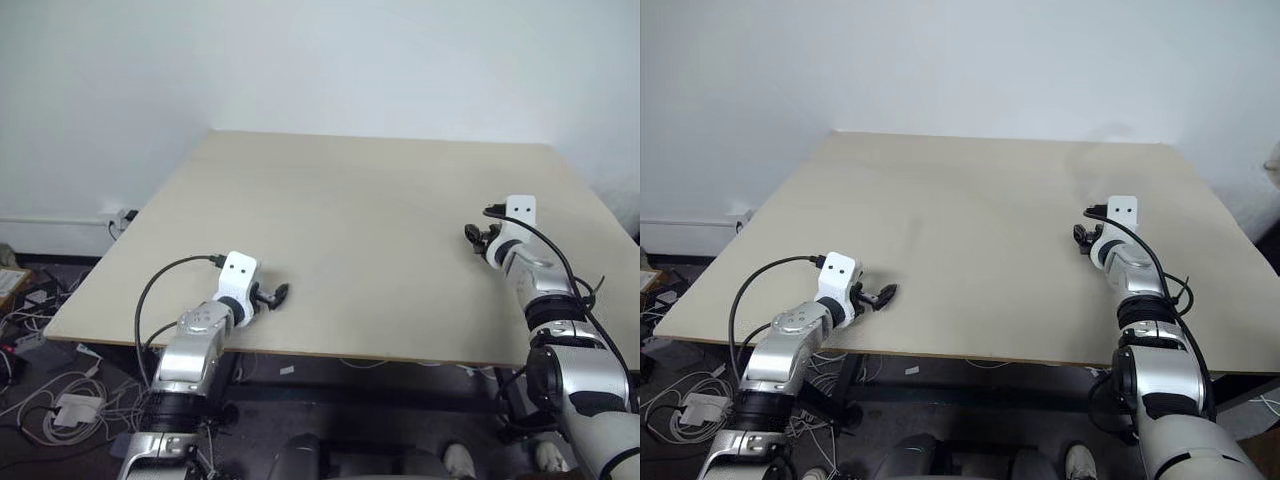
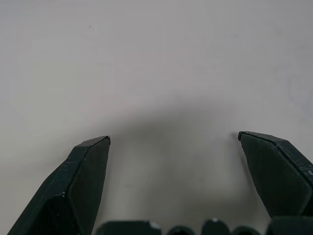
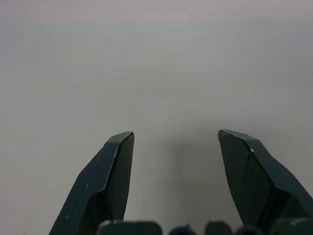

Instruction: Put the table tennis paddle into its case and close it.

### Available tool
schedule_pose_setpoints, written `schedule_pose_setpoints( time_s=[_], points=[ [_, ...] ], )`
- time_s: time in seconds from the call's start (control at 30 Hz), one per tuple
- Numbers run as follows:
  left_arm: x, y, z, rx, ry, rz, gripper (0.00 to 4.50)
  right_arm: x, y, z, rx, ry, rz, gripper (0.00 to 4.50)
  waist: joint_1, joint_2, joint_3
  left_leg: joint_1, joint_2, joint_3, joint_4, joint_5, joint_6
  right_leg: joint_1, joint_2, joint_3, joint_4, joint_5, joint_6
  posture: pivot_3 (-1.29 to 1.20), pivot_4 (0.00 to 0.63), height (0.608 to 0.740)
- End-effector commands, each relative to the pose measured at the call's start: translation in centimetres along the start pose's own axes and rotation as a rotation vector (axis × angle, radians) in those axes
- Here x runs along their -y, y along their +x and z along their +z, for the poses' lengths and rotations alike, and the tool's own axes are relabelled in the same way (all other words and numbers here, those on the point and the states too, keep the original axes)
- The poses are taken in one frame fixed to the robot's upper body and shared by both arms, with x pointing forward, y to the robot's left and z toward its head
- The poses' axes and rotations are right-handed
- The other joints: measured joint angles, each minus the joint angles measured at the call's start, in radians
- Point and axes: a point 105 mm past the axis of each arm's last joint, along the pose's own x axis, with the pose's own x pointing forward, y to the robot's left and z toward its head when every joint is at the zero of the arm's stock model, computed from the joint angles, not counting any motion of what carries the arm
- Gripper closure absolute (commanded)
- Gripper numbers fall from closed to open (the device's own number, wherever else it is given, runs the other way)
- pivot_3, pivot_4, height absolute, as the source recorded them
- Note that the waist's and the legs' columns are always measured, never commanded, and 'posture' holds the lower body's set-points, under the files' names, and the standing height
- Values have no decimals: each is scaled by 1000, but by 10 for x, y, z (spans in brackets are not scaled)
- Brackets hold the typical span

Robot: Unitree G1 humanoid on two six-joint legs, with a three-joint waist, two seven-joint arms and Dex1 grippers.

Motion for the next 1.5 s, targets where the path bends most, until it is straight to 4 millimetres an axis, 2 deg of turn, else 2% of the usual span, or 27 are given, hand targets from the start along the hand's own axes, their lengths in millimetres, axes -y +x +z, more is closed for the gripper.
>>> schedule_pose_setpoints(
  time_s=[0.03,0.27,0.67,0.83,1.03,1.13,1.3,1.5],
  points=[
    [-10,-9,20,65,17,36,0,-10,4,21,65,-25,23,1542,-2,0,0,0,0,0,0,0,0,0,0,0,0,0,0,0,0,715],
    [-13,-14,21,64,17,53,0,-18,8,19,65,-21,37,1542,-2,0,0,0,0,0,-1,0,-1,0,0,0,0,0,0,0,0,715],
    [-14,-17,23,61,21,56,0,-19,8,14,59,-23,35,1542,-2,0,0,0,0,1,-2,1,-2,0,0,0,0,0,0,0,0,715],
    [-9,-12,26,70,24,42,0,-14,7,11,50,-23,22,1542,-2,0,0,0,0,1,-2,1,-2,0,0,0,0,0,0,0,0,715],
    [-4,-7,29,75,19,20,0,-12,7,19,72,-23,17,1542,-3,0,0,0,0,1,-3,1,-2,0,0,0,0,0,0,0,0,715],
    [0,-4,30,75,22,2,0,-9,5,15,70,-23,12,1542,-2,0,0,1,0,1,-3,1,-2,0,0,0,0,0,0,0,0,715],
    [-1,1,35,80,22,-8,0,-4,3,15,76,-16,-10,1542,-2,0,0,1,0,1,-3,2,-2,0,0,0,0,0,0,0,0,715],
    [-5,2,39,84,33,-6,0,-8,4,10,74,-10,-7,1542,-3,0,0,1,-1,1,-3,2,-2,0,0,0,0,0,0,0,0,715]
  ],
)
